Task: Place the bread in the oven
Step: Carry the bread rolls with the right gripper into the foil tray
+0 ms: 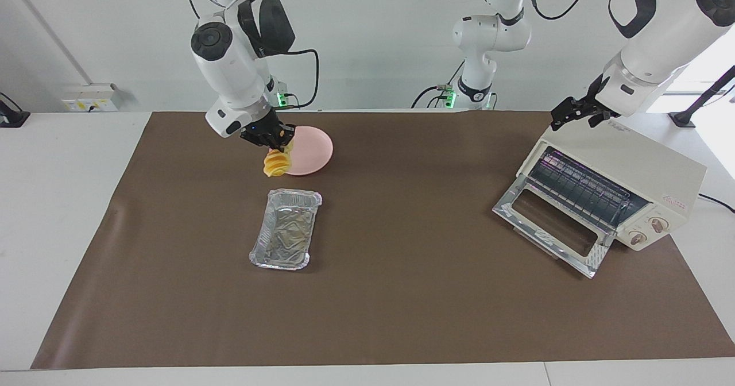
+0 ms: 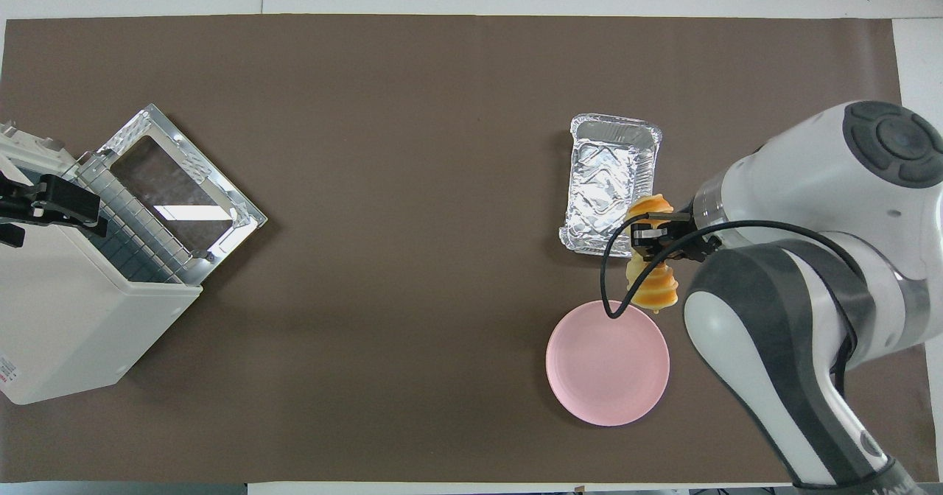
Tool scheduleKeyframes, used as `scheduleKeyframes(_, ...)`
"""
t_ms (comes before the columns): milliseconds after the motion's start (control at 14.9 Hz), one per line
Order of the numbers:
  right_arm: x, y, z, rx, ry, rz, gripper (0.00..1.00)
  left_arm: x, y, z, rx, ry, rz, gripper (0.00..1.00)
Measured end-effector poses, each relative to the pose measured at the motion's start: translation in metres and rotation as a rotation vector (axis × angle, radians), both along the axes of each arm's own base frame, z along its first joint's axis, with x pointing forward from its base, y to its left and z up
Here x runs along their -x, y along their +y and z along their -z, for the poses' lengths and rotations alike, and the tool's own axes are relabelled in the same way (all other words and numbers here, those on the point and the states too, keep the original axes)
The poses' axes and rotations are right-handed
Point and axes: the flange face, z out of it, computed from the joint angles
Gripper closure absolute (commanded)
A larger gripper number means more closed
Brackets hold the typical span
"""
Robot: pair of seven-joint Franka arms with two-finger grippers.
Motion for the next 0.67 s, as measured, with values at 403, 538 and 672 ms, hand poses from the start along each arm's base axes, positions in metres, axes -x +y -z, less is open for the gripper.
scheduleKeyframes(403,-0.105,0.024,0.074,0.009,-0.074,0.012,1.00,0.000,0.000,-0.001,0.000,-0.001,0.000,0.00)
scheduleKeyframes(538,-0.122,0.028,0.102,0.011,-0.087,0.017,1.00,0.000,0.000,-0.001,0.000,-0.001,0.000,0.00)
scheduleKeyframes(672,-0.123,0.028,0.129,0.018,-0.075,0.020,1.00,0.000,0.000,-0.001,0.000,-0.001,0.000,0.00)
